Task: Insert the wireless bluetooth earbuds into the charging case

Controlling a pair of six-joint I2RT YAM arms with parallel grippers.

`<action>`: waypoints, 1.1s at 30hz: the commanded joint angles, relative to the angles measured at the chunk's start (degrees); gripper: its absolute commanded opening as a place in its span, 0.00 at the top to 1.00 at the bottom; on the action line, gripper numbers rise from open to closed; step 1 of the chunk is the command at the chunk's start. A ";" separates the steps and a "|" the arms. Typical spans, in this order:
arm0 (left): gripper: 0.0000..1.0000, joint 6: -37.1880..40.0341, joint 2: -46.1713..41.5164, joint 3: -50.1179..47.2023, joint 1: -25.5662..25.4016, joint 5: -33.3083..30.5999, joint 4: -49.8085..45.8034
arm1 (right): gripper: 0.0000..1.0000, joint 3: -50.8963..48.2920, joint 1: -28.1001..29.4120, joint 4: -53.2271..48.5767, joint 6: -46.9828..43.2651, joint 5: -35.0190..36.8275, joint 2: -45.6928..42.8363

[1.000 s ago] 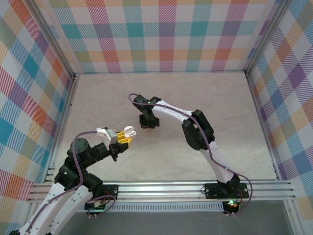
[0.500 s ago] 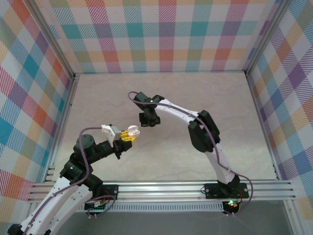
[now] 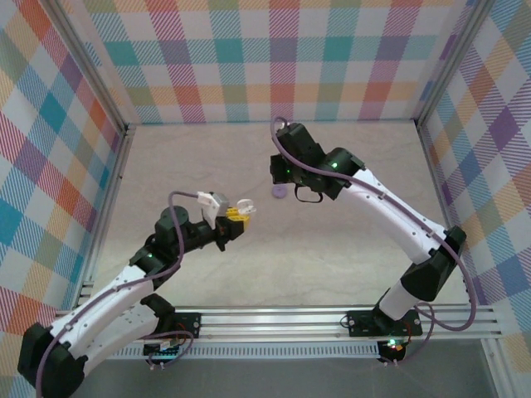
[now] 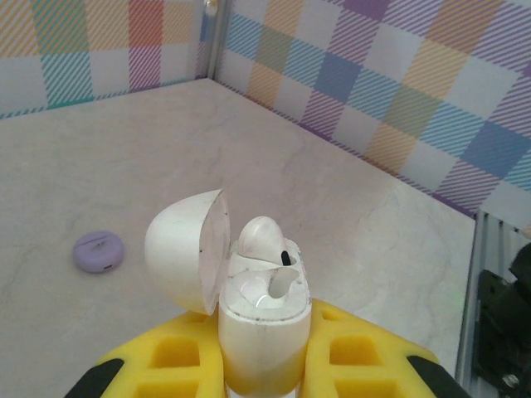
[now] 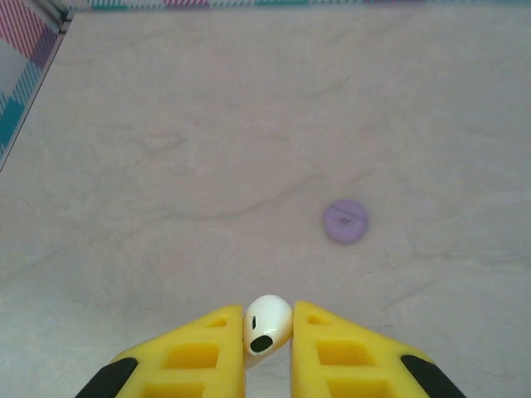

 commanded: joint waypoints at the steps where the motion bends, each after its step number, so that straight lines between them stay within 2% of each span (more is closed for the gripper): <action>1: 1.00 2.18 3.66 4.13 -3.44 -7.98 8.09 | 0.82 1.21 1.38 -4.09 -1.14 5.39 -1.06; 5: 1.00 2.38 9.46 7.56 -5.70 -11.93 11.94 | 0.82 0.79 4.24 -1.06 -3.15 7.95 -3.40; 9: 1.00 2.64 13.21 10.20 -6.86 -12.67 14.35 | 0.82 -1.16 8.64 4.56 -9.18 11.04 -5.47; 14: 1.00 4.23 16.30 11.70 -7.94 -15.17 14.59 | 0.82 2.63 11.12 1.56 -10.89 12.64 -4.58; 17: 1.00 4.31 17.66 11.79 -8.21 -16.07 16.55 | 0.82 1.48 11.53 1.79 -10.33 11.86 -5.41; 26: 1.00 5.49 19.24 11.61 -8.86 -12.19 22.21 | 0.81 -3.99 11.52 5.35 -12.82 11.76 -6.58; 33: 1.00 5.01 17.29 9.95 -8.94 -11.31 23.95 | 0.81 -3.53 11.39 4.68 -15.46 11.94 -5.17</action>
